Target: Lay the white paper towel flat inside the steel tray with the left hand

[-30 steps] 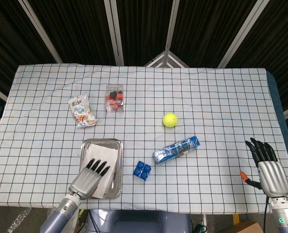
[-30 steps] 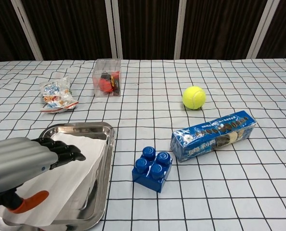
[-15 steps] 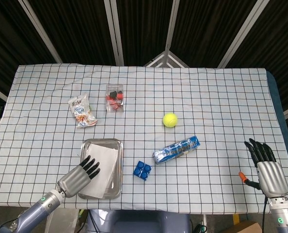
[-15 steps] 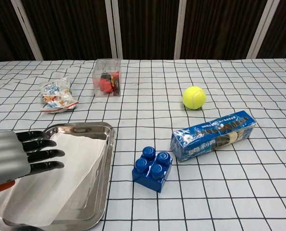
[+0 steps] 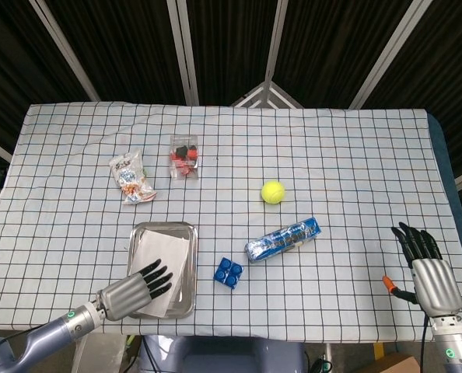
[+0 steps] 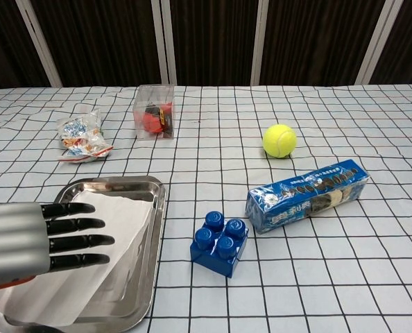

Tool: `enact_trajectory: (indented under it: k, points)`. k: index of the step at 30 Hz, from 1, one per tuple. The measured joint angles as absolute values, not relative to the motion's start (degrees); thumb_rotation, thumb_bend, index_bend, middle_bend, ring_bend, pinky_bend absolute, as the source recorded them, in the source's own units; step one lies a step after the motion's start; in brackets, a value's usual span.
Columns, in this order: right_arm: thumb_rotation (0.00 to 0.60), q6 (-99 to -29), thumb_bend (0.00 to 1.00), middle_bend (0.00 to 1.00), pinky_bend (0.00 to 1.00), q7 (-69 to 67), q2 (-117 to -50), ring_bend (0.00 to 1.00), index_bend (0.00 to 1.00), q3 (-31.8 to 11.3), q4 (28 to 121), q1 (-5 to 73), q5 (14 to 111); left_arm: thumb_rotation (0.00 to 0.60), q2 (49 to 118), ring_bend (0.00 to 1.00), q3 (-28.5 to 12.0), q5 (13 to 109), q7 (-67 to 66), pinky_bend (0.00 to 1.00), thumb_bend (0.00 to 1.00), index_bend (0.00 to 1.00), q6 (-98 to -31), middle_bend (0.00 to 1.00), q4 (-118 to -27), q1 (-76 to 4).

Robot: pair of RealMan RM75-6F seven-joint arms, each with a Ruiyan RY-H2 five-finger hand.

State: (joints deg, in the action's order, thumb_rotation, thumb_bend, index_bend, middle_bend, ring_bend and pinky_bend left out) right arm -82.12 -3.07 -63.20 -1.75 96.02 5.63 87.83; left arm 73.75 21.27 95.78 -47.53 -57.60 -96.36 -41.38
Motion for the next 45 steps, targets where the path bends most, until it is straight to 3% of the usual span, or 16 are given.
enact_trajectory:
  k: [13, 45]
  points:
    - [0.600, -81.92, 0.31, 0.00, 0.00, -2.90, -63.18, 0.00, 0.00, -1.72, 96.22, 5.68, 87.72, 0.600, 73.76, 0.00, 20.80, 96.72, -43.61, 0.00, 0.60, 0.00, -55.66, 0.00, -95.09, -39.52]
    - [0.600, -82.22, 0.31, 0.00, 0.00, -3.20, -63.17, 0.00, 0.00, -1.69, 96.23, 5.62, 88.06, 0.600, 77.39, 0.00, 14.27, 82.21, -46.39, 0.00, 0.60, 0.00, -49.92, 0.00, -101.99, -35.13]
